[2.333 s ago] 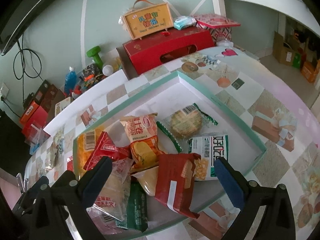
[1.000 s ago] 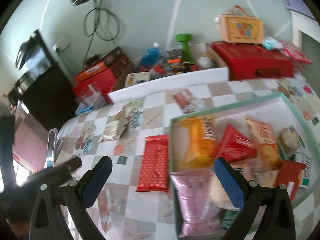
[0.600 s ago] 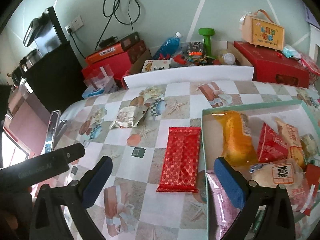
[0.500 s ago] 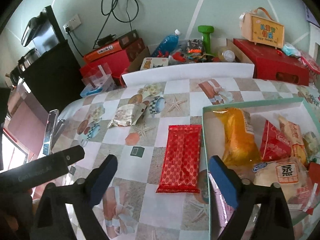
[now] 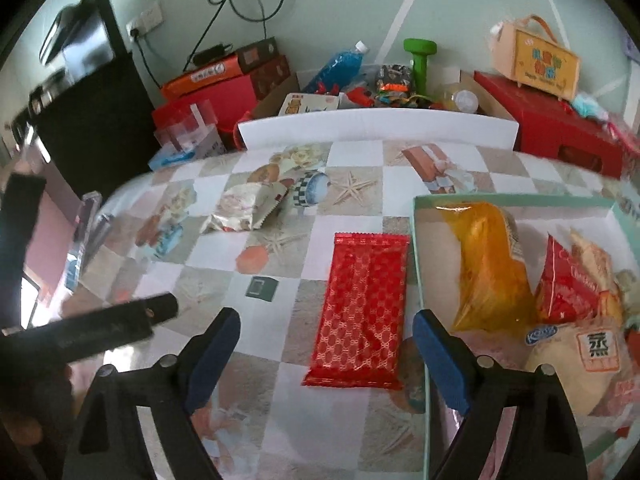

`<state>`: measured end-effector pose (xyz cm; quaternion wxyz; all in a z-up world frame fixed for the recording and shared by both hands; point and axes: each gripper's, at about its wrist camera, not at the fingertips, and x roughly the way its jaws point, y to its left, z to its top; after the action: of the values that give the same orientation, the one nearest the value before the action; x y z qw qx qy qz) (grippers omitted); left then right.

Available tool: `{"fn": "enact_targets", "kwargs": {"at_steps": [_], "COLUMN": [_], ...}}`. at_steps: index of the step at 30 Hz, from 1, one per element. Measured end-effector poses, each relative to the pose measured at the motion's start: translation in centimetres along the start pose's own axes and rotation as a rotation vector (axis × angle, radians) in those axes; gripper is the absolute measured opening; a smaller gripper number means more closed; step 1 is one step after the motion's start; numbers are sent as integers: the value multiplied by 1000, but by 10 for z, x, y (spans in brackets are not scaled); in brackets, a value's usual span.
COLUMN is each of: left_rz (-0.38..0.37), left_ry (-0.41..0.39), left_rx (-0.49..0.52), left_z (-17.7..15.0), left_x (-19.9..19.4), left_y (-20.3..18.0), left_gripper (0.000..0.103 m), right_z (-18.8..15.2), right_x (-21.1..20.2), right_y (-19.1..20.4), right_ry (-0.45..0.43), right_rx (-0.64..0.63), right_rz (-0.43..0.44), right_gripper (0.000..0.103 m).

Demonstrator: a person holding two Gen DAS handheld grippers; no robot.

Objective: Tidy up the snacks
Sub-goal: 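Move both grippers back over the red patterned pack and white bag, then grasp the white printed bag with the left gripper while the right grasps the red patterned pack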

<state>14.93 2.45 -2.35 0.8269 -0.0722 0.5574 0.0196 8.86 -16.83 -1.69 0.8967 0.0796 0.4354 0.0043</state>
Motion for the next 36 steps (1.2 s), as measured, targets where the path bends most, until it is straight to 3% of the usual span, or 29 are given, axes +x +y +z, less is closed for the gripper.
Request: {"fn": "enact_targets", "kwargs": {"at_steps": [14, 22, 27, 36], "left_rz": [-36, -48, -58, -72], "left_ry": [6, 13, 12, 20], "left_rx": [-15, -44, -55, -66], "left_z": [7, 11, 12, 13], "left_x": [4, 7, 7, 10], "left_y": [8, 15, 17, 20], "left_gripper": [96, 96, 96, 96], "right_z": [0, 3, 4, 3], "right_x": [27, 41, 45, 46], "right_y": [9, 13, 15, 31], "right_ry": [56, 100, 100, 92], "right_rx": [-55, -59, -60, -97], "right_rz": [-76, -110, -132, -58], "right_gripper": [90, 79, 80, 79]}}
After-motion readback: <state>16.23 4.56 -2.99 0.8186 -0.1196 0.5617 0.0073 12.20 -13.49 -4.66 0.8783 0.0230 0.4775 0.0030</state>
